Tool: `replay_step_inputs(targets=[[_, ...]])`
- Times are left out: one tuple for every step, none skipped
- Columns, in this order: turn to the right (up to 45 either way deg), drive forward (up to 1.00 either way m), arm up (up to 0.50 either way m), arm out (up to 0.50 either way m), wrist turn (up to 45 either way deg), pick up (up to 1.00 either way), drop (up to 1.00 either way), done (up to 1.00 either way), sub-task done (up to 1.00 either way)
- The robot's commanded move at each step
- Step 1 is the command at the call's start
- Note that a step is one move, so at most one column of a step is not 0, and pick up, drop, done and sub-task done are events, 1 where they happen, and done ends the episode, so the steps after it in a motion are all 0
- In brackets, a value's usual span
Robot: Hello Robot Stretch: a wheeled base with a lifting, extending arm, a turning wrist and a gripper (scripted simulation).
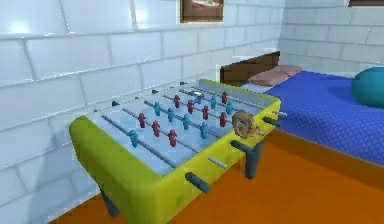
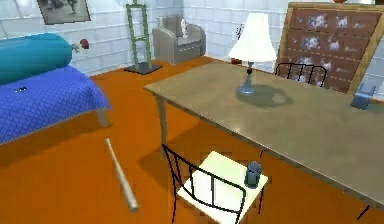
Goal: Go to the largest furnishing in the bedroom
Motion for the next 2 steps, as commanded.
replay_step_inputs(targets=[[42.0, 0.0, 0.0, 0.0, 0.0, 0.0, 0.0, 0.0, 0.0], [0.0, 0.75, 0.0, 0.0, 0.0, 0.0, 0.0, 0.0, 0.0]])
